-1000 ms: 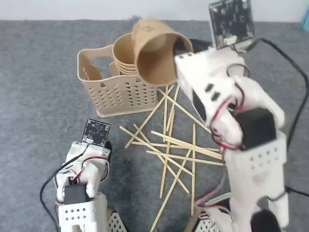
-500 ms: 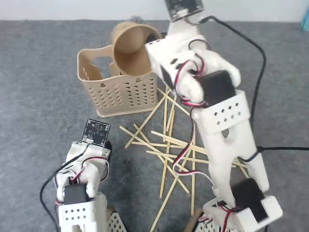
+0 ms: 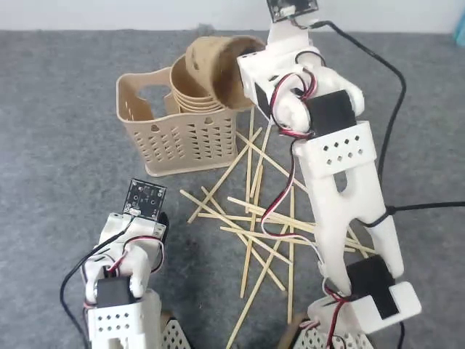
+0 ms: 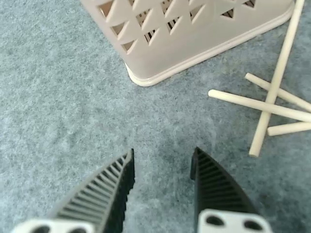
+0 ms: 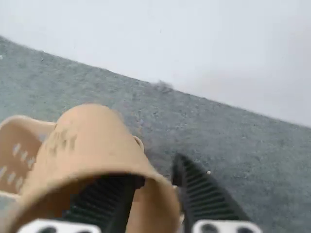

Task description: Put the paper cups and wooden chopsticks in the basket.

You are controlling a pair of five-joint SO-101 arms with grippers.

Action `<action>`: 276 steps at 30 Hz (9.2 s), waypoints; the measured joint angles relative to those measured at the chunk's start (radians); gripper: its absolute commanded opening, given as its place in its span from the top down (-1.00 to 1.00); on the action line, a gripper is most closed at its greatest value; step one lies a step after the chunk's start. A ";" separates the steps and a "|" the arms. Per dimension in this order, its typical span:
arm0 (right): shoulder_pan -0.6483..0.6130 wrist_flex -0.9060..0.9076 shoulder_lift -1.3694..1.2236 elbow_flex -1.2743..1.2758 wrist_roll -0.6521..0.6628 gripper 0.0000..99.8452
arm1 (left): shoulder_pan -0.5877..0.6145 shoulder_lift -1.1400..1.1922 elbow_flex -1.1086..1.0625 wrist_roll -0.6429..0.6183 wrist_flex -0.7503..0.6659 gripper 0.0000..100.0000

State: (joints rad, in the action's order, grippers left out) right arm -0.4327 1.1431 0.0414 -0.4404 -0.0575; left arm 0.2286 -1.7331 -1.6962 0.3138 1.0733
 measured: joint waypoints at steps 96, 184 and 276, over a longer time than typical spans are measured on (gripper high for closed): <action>1.189 0.032 0.195 1.425 0.322 0.98 | 0.075 0.000 0.000 -0.098 0.015 0.65; 1.260 0.034 0.195 1.435 0.410 0.98 | -0.143 0.000 0.183 -0.270 0.127 0.43; 1.270 0.034 0.195 1.436 0.413 0.98 | -0.359 -0.068 0.589 -0.290 0.092 0.97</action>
State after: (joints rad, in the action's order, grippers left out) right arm 0.8378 1.1769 0.2363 0.9958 0.3552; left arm -0.1304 -1.8006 -1.1070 0.0238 1.1653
